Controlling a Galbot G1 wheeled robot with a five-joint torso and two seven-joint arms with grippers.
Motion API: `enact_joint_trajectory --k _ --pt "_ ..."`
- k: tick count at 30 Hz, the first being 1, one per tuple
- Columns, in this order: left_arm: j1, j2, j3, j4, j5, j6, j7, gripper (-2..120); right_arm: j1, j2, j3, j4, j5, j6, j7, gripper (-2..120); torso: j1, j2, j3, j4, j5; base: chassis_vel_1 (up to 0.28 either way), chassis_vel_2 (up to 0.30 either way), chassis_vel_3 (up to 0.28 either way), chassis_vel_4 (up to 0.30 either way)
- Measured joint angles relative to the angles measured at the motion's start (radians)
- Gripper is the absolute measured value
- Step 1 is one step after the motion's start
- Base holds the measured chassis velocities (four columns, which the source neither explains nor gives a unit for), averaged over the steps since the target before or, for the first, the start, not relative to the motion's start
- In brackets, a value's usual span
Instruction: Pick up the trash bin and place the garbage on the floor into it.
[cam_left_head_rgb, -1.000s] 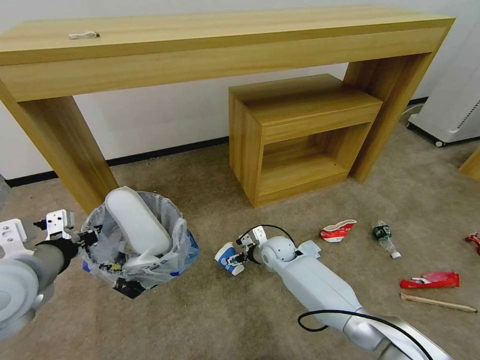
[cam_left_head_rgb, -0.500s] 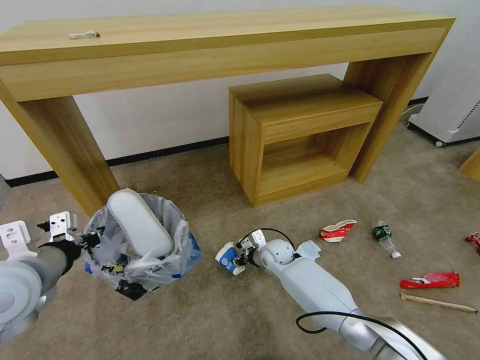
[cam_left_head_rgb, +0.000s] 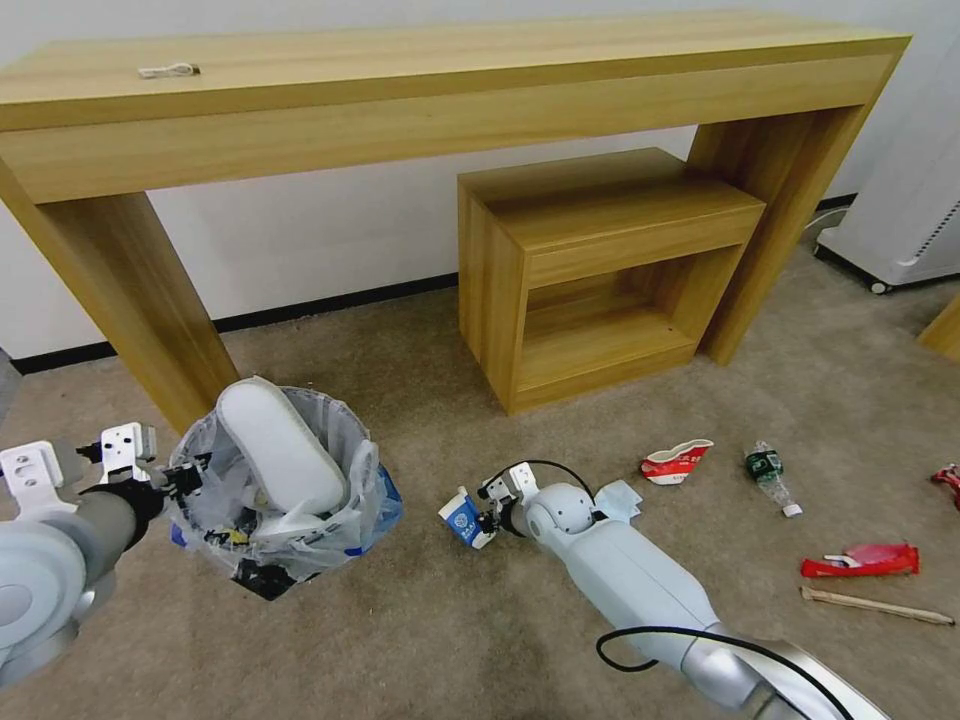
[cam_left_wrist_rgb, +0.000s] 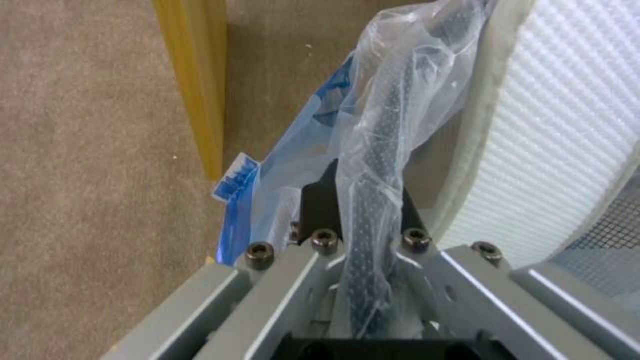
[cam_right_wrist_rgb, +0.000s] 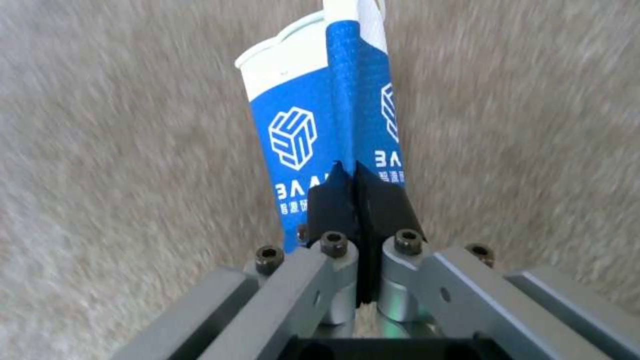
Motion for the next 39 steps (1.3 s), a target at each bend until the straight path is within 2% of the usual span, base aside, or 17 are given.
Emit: enact_joint_trajectory --k 3,6,8,9,11,13,16,17,20,21,23,27,31,32,35,36,39 --pt "0.0 0.001 0.001 0.0 0.002 0.0 0.002 1 -0.004 -0.016 0.011 0.046 0.021 0.006 0.011 0 0.0 0.0 0.0 0.0 0.0 0.0 0.0 0.0 0.0" --pt "0.0 0.005 0.006 0.001 0.004 0.0 0.002 1 -0.012 -0.049 0.021 0.126 0.05 0.013 0.028 0 0.0 0.0 0.0 0.0001 0.0001 0.0 0.0 0.0 0.0" --pt "-0.001 0.009 0.014 0.002 0.009 0.0 0.003 1 -0.023 -0.096 0.041 0.22 0.086 0.024 0.042 0 0.0 0.0 0.0 0.0001 0.0 0.0 0.0 0.0 0.0" --pt "-0.001 0.009 0.014 0.002 0.009 0.0 0.003 1 -0.023 -0.096 0.041 0.22 0.086 0.024 0.042 0 0.0 0.0 0.0 0.0001 0.0 0.0 0.0 0.0 0.0" --pt "0.0 0.012 0.028 0.001 0.016 0.0 0.005 1 -0.035 -0.163 0.077 0.31 0.104 0.094 0.039 0 0.0 0.0 0.0 0.0001 0.0001 0.0 0.0 0.0 0.0" --pt "0.001 0.012 0.031 0.0 0.019 0.0 0.006 1 -0.037 -0.185 0.089 0.33 0.106 0.118 0.035 0 0.0 0.0 0.0 0.0001 0.0 0.0 0.0 0.0 0.0" --pt "0.002 0.011 0.052 -0.006 0.026 0.0 0.007 1 -0.051 -0.28 0.157 0.42 0.14 0.227 0.022 0 0.0 0.0 0.0 -0.0003 0.0003 0.0 0.0 0.0 0.0" --pt "0.002 0.011 0.052 -0.006 0.026 0.0 0.007 1 -0.051 -0.28 0.157 0.42 0.14 0.227 0.022 0 0.0 0.0 0.0 -0.0003 0.0003 0.0 0.0 0.0 0.0" --pt "0.003 0.016 0.066 -0.012 0.024 0.0 0.007 1 -0.069 -0.336 0.224 0.504 0.181 0.339 -0.021 0 0.0 0.0 0.0 0.0 0.0001 0.0 0.0 0.0 0.0" --pt "0.003 0.016 0.066 -0.012 0.024 0.0 0.007 1 -0.069 -0.336 0.224 0.504 0.181 0.339 -0.021 0 0.0 0.0 0.0 0.0 0.0001 0.0 0.0 0.0 0.0" --pt "0.0 0.022 0.077 -0.013 0.022 0.0 0.006 1 -0.079 -0.361 0.262 0.55 0.204 0.429 -0.068 0 0.0 0.0 0.0 -0.0001 0.0002 0.0 0.0 0.0 0.0" --pt "-0.002 0.024 0.088 -0.013 0.024 0.0 0.006 1 -0.083 -0.372 0.289 0.578 0.237 0.491 -0.101 0 0.0 0.0 0.0 -0.0001 0.0002 0.0 0.0 0.0 0.0" --pt "-0.005 0.028 0.106 -0.024 0.024 0.0 0.008 1 -0.079 -0.376 0.321 0.605 0.314 0.606 -0.203 0 0.0 0.0 0.0 0.0 0.0001 0.0 0.0 0.0 0.0" --pt "-0.005 0.028 0.106 -0.024 0.024 0.0 0.008 1 -0.079 -0.376 0.321 0.605 0.314 0.606 -0.203 0 0.0 0.0 0.0 0.0 0.0001 0.0 0.0 0.0 0.0" --pt "-0.009 0.034 0.11 -0.044 -0.013 0.0 0.028 1 -0.07 -0.375 0.31 0.612 0.375 0.691 -0.369 0 0.0 0.0 0.0 0.0 0.0001 0.0 0.0 0.0 0.0" --pt "-0.009 0.034 0.11 -0.044 -0.013 0.0 0.028 1 -0.07 -0.375 0.31 0.612 0.375 0.691 -0.369 0 0.0 0.0 0.0 0.0 0.0001 0.0 0.0 0.0 0.0" --pt "-0.017 0.036 0.11 -0.067 -0.078 0.0 0.049 1 -0.069 -0.363 0.271 0.613 0.402 0.745 -0.5 0 0.0 0.0 0.0 0.0 0.0 0.0 0.0 0.0 0.0"
